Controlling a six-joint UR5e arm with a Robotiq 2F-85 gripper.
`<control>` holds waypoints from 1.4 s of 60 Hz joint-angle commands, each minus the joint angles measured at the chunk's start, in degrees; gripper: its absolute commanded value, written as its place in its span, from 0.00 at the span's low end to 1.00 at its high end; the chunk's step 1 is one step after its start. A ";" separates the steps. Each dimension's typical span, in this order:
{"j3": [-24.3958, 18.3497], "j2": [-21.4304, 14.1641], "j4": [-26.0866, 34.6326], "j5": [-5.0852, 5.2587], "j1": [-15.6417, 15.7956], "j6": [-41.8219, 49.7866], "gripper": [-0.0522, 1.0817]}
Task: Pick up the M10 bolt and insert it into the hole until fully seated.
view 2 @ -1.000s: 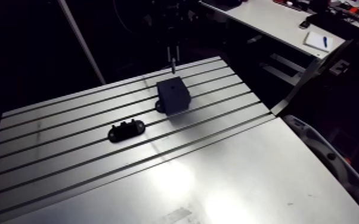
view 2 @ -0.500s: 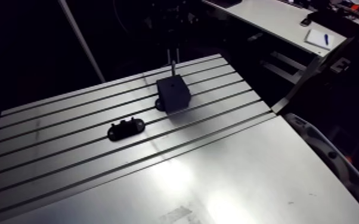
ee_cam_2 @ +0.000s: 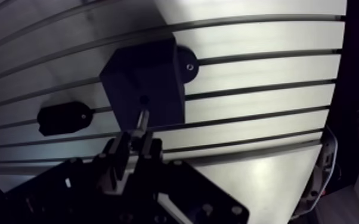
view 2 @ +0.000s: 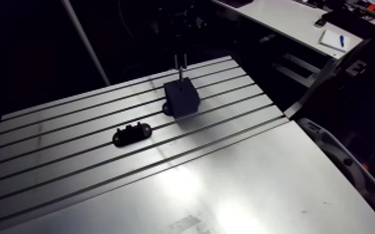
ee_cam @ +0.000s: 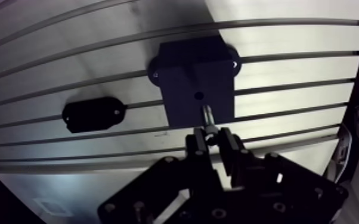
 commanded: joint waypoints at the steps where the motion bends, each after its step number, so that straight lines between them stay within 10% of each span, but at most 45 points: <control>1: 0.45 0.00 -0.07 -0.18 0.01 1.12 1.00; 84: 1.15 0.52 -2.62 0.14 0.01 1.01 1.00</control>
